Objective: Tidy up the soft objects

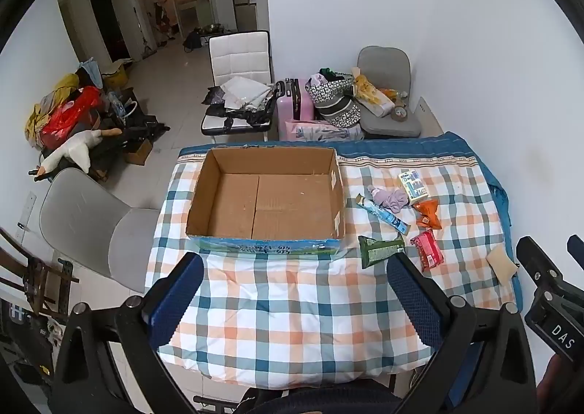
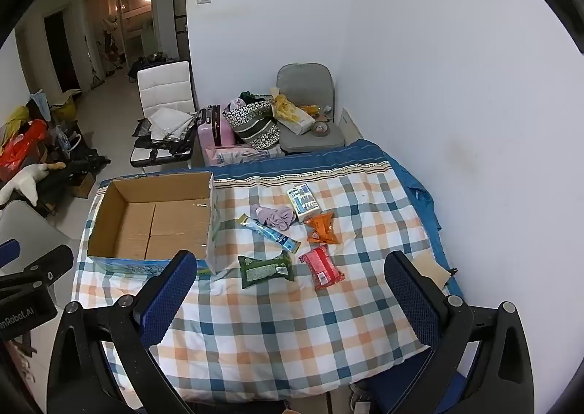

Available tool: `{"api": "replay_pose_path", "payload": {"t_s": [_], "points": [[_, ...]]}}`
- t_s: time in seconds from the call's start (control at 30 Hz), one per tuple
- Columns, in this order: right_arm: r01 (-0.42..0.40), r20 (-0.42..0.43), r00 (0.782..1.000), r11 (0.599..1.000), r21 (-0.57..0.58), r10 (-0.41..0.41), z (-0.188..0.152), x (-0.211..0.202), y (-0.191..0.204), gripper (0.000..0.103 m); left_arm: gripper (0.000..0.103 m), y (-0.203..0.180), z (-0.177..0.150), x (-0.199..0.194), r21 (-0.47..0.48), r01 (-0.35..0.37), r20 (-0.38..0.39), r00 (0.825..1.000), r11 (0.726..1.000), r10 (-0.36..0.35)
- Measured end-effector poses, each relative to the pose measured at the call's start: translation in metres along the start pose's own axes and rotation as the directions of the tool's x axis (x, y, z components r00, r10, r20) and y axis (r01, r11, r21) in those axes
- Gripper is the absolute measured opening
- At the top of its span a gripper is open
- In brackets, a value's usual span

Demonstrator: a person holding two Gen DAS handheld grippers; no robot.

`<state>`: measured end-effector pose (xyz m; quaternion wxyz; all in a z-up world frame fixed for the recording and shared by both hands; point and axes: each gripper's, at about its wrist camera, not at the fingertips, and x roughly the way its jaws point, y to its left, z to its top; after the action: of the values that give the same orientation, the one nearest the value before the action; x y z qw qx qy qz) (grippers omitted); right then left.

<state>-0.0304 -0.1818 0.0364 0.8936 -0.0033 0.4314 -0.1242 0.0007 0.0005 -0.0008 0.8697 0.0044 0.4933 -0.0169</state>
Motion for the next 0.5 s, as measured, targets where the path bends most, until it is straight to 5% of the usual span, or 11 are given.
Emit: {"api": "replay_pose_path", "payload": {"t_s": [0.5], "points": [[-0.001, 0.012, 1.000, 1.000, 0.002, 0.001, -0.0047, -0.0001, -0.0032, 0.103, 0.103, -0.0004, -0.0010, -0.0012, 0.005, -0.008, 0.029, 1.000, 1.000, 0.008]]}}
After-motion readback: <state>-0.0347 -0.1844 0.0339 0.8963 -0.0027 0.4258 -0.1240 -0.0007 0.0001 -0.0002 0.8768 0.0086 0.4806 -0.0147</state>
